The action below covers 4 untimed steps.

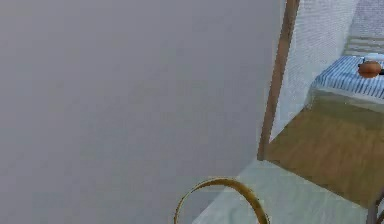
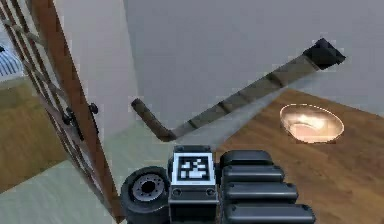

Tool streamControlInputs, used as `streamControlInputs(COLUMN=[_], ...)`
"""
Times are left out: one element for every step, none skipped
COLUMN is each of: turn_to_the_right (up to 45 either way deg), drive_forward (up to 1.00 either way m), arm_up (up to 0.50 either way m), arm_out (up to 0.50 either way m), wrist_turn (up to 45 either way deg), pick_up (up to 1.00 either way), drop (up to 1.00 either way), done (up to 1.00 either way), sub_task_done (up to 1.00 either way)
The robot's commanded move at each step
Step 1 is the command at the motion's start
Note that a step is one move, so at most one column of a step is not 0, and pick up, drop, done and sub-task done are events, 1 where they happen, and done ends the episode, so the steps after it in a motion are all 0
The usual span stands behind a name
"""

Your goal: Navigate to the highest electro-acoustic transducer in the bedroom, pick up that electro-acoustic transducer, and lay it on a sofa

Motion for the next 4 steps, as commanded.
streamControlInputs(turn_to_the_right=[-45.0,-45.0,-36.0,0.0], drive_forward=[0.00,0.00,0.00,1.00], arm_up=[0.00,0.00,0.00,0.00], arm_out=[0.00,0.00,0.00,0.00], wrist_turn=[0.0,0.0,0.0,0.0], pick_up=[0.00,0.00,0.00,0.00], drop=[0.00,0.00,0.00,0.00], done=[0.00,0.00,0.00,0.00], sub_task_done=[0.00,0.00,0.00,0.00])
